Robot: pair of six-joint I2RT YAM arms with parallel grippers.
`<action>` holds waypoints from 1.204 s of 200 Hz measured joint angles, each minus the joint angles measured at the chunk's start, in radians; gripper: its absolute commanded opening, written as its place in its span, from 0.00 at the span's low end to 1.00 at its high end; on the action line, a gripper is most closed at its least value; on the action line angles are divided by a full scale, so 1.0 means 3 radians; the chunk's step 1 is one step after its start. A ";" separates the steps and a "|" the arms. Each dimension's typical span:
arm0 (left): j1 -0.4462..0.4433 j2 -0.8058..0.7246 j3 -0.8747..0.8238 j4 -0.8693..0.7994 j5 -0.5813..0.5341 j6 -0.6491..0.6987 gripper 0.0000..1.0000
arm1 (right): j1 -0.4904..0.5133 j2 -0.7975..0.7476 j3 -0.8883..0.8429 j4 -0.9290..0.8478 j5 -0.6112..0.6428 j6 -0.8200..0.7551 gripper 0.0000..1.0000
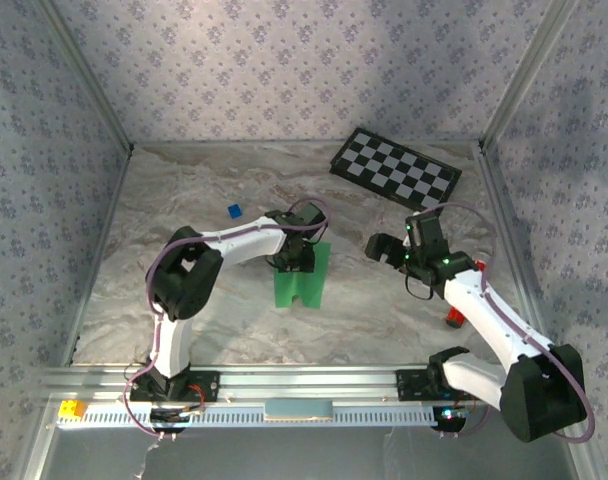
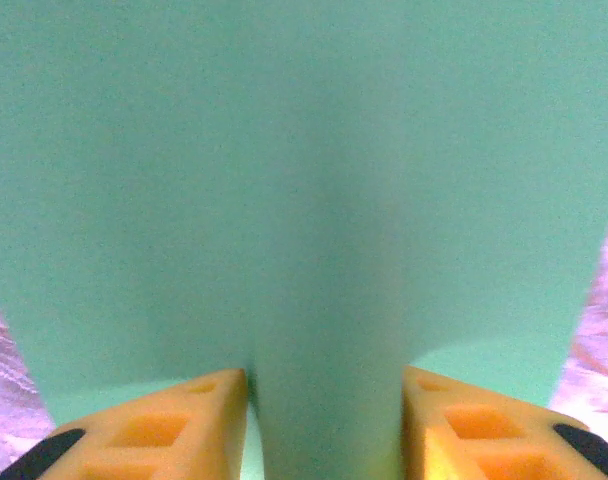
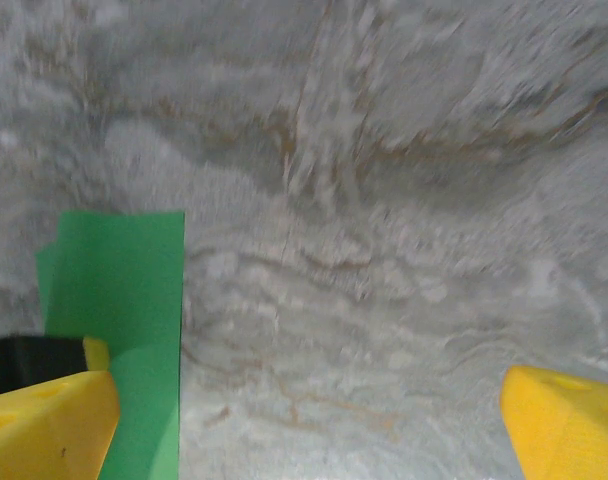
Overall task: Fold a paper plane with a square sheet of paper (pick it up from the middle)
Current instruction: First fold the square sheet of paper in half at the center of the table.
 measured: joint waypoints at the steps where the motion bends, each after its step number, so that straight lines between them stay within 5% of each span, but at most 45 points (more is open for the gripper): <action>1: 0.0001 -0.0004 0.0000 0.0005 0.0000 0.0000 0.38 | -0.0005 -0.0001 0.0000 0.0003 0.0005 0.0005 1.00; 60: 0.0282 -0.0448 -0.0027 0.0604 0.0621 -0.0051 0.35 | -0.0476 0.0010 0.0019 0.0108 0.0036 0.0336 1.00; 126: 0.0607 -0.0493 -0.0600 0.2004 0.1784 -0.0731 0.36 | -0.0726 0.0020 -0.0055 0.0647 -0.0776 0.0356 1.00; 241: 0.0286 -0.0098 -0.0927 0.2398 0.1774 -0.0961 0.37 | -0.0627 0.0408 0.0001 0.0711 -0.1509 0.0139 0.92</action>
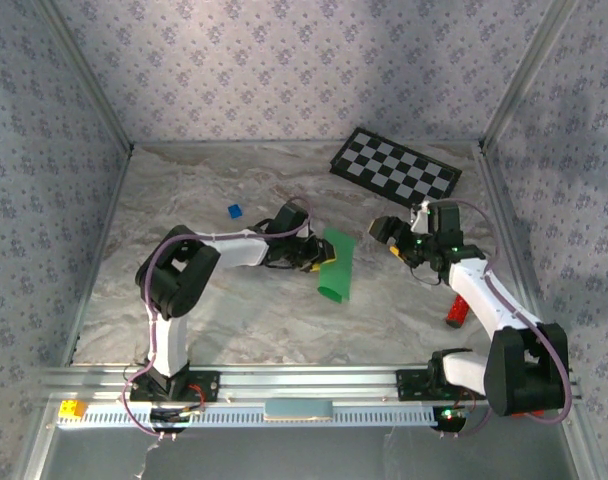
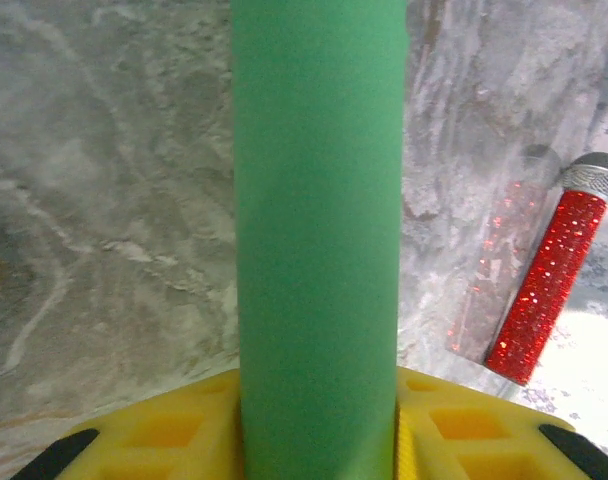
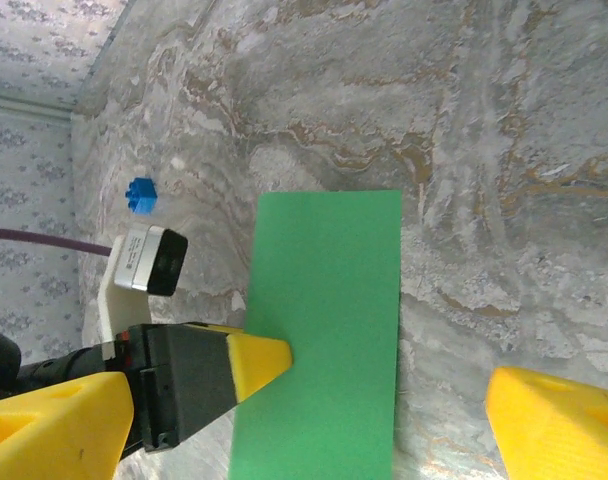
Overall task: Fold a paper plane with a square sheet of paper (pick it up from the middle)
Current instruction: First fold the square sheet of paper in half at the center of the table.
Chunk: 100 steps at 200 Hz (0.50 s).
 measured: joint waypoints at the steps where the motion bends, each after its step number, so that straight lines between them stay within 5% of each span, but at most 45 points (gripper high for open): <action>1: 0.0000 0.0000 -0.0001 -0.0001 -0.0003 0.0001 0.38 | 0.0003 0.0000 0.0000 -0.0001 -0.0001 -0.0003 0.92; 100: -0.0011 -0.0047 0.0001 -0.0318 -0.0379 0.0365 0.59 | 0.0187 0.0201 0.0048 -0.0031 0.0019 -0.0019 0.92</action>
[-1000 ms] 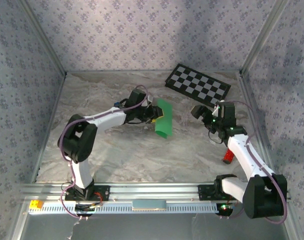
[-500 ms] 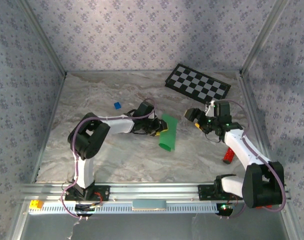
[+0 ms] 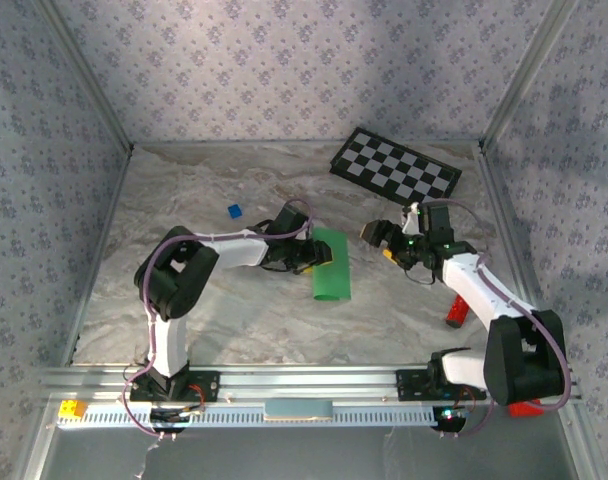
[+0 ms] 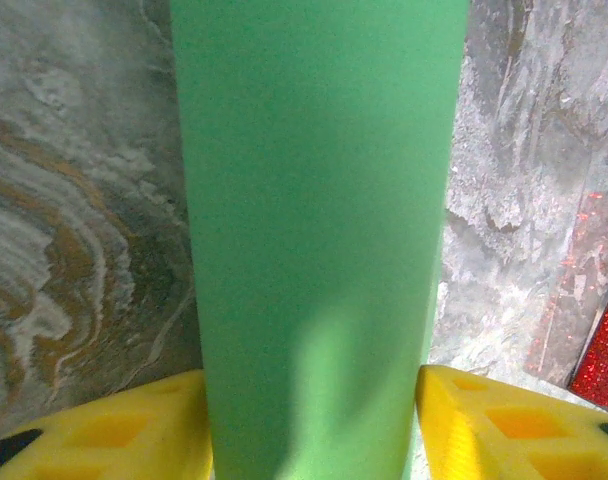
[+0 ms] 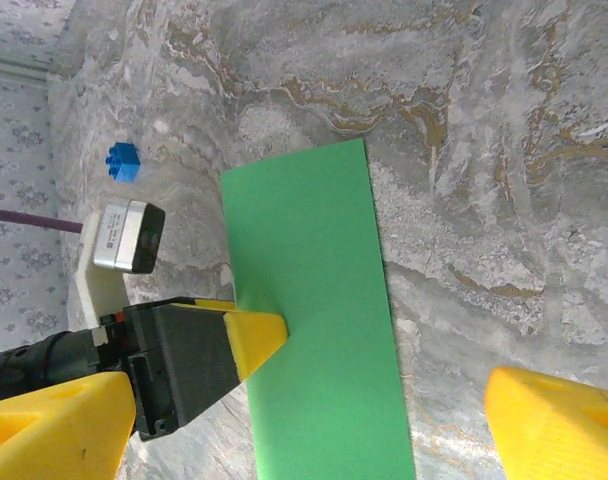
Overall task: Fold a paper plane with a square sheet of paper (pick it up from the middle)
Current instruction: First fold the square sheet of paper in half at the center of the table.
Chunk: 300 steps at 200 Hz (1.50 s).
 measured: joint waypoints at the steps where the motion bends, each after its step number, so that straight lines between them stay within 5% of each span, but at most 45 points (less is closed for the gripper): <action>1: 0.0000 -0.0001 0.0000 -0.0003 -0.0004 0.0004 0.59 | 0.0004 0.0003 0.0003 0.0000 0.0000 0.0000 0.92; 32: 0.0001 -0.0111 0.0000 -0.0183 -0.0225 0.0130 0.62 | 0.0075 0.0050 0.0020 -0.0003 0.0041 0.0000 0.93; 100: 0.0085 -0.0186 0.0001 -0.0388 -0.0331 0.0364 0.49 | 0.0214 0.0182 0.0056 0.0003 0.0123 0.0003 0.93; 300: 0.0126 0.0093 0.0500 -0.1160 -0.0318 0.1169 0.50 | 0.0276 0.0397 0.0057 0.0223 0.0114 0.0117 0.91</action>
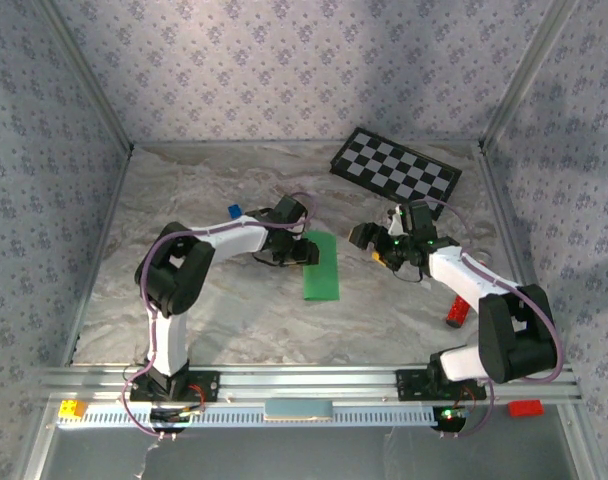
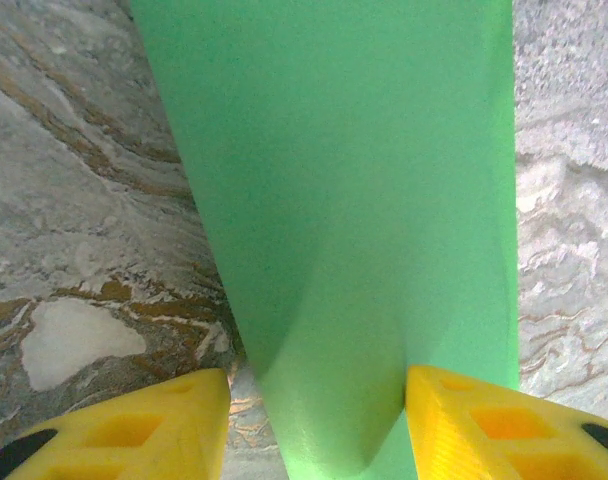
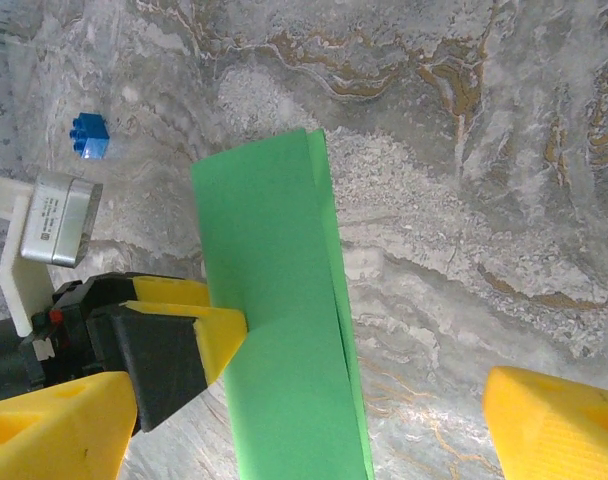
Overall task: Fold a paper plane with a square sheet of paper (pick it up from the middle)
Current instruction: First fold the square sheet of paper in half at the center of the table.
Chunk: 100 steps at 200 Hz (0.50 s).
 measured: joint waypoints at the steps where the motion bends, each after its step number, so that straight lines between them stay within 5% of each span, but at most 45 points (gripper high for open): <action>1: 0.0000 0.0001 0.0003 -0.0009 0.0001 0.0008 0.50 | 0.0000 0.0000 0.0000 0.0003 0.0000 0.0000 0.91; 100: -0.0061 0.0141 0.0267 -0.0329 -0.0126 0.0184 0.53 | 0.0032 0.0000 -0.0011 0.0004 0.0029 0.0000 0.93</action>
